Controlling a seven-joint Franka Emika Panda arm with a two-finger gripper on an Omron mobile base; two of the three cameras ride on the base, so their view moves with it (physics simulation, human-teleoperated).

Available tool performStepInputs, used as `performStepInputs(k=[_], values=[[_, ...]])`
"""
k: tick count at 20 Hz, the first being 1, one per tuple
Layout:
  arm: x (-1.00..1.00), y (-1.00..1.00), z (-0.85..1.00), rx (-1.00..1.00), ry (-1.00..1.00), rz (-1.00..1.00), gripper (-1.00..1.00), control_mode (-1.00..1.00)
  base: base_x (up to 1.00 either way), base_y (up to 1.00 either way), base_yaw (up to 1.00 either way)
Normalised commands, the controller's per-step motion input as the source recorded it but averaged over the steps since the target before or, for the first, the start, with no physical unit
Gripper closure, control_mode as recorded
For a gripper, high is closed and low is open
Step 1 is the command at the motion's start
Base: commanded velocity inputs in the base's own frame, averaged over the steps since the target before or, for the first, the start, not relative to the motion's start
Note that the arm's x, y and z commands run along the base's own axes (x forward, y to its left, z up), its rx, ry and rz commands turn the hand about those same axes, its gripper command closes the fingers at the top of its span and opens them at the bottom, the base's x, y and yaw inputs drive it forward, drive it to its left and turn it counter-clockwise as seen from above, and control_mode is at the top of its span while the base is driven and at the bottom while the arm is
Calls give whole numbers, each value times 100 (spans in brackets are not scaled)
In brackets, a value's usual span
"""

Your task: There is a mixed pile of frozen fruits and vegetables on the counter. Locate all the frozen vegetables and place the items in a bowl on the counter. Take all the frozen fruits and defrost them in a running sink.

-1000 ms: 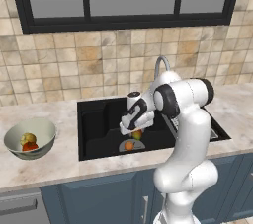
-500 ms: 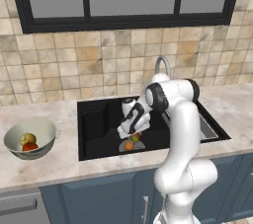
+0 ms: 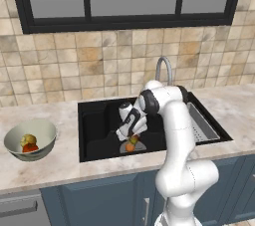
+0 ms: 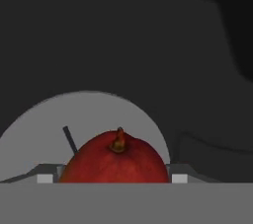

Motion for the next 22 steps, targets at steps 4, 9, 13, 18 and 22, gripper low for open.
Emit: performStepInputs(k=[4, 9, 13, 18, 22], values=[[68, -10, -42, 0, 2, -2, 100, -100, 0, 0, 0], [55, -1, -52, 0, 4, -1, -100, -100, 0, 0, 0], [5, 1, -6, 0, 0, 0, -100, -100, 0, 0, 0], [0, 5, 25, 0, 0, 0, -100, -100, 0, 0, 0], [-10, 7, 34, 0, 0, 0, -100, -100, 0, 0, 0]])
